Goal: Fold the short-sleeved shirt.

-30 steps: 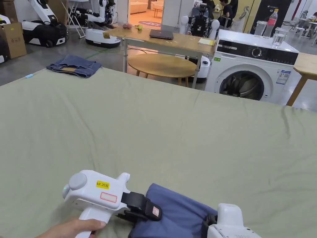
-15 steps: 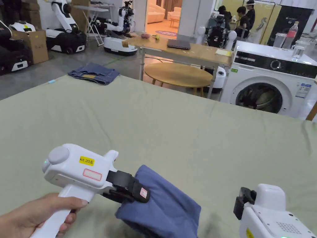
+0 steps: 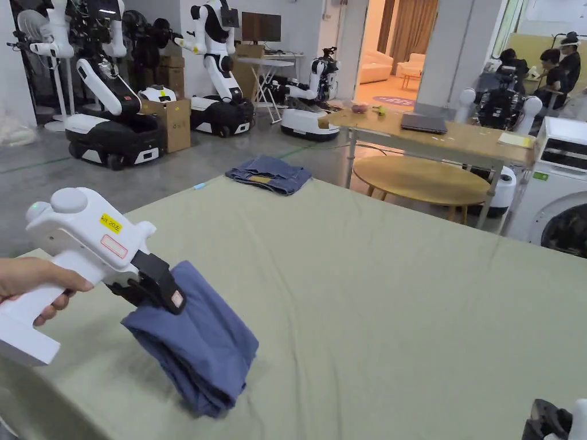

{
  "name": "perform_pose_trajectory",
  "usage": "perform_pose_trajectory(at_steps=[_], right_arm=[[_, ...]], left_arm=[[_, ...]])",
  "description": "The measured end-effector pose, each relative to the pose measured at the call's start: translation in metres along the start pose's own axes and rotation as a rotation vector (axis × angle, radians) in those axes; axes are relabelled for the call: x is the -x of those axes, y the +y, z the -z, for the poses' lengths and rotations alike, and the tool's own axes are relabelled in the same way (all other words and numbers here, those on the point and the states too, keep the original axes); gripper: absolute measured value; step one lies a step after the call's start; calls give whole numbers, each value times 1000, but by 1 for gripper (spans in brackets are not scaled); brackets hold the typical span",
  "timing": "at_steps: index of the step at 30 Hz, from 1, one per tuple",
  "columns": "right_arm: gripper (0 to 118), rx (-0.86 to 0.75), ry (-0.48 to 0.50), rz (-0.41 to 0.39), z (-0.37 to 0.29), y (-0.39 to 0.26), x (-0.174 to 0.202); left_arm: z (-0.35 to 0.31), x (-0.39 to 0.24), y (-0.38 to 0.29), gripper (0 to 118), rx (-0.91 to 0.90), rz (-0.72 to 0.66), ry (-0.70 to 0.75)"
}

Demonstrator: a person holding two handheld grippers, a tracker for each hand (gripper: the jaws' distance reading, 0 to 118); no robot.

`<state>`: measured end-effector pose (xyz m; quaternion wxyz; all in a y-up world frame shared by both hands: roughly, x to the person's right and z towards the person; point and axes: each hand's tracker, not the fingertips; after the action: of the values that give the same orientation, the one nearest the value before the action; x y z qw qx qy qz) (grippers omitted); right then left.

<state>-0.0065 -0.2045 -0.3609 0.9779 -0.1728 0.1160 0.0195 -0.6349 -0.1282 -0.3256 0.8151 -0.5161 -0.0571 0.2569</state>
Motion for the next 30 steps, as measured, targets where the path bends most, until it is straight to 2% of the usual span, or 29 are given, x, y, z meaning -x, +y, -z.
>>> perform_pose_trajectory(at_steps=[3, 6, 10, 16, 17, 20, 27, 30], right_arm=[[0, 19, -7, 2, 3, -5, 0], [0, 41, -12, 6, 8, -9, -1], [0, 61, -14, -6, 15, -14, -3], [0, 82, -12, -8, 18, -17, -5], [0, 83, -11, -8, 19, -18, -6], [0, 86, -7, -4, 21, -19, -7], [0, 87, -3, -2, 24, -19, -13], [0, 84, -9, -1, 21, -18, -15]], left_arm=[[-3, 35, 18, 18, 9, -39, 153], [13, 51, 25, 18, 63, -10, 281], [37, 35, 11, 18, 146, 29, 377], [44, 30, 6, 18, 149, -15, 392], [39, 26, 3, 22, 153, -26, 382], [31, 10, 0, 41, 146, 14, 437], [16, -25, 3, 41, 34, 116, 573], [28, -50, -3, 41, -9, 168, 501]])
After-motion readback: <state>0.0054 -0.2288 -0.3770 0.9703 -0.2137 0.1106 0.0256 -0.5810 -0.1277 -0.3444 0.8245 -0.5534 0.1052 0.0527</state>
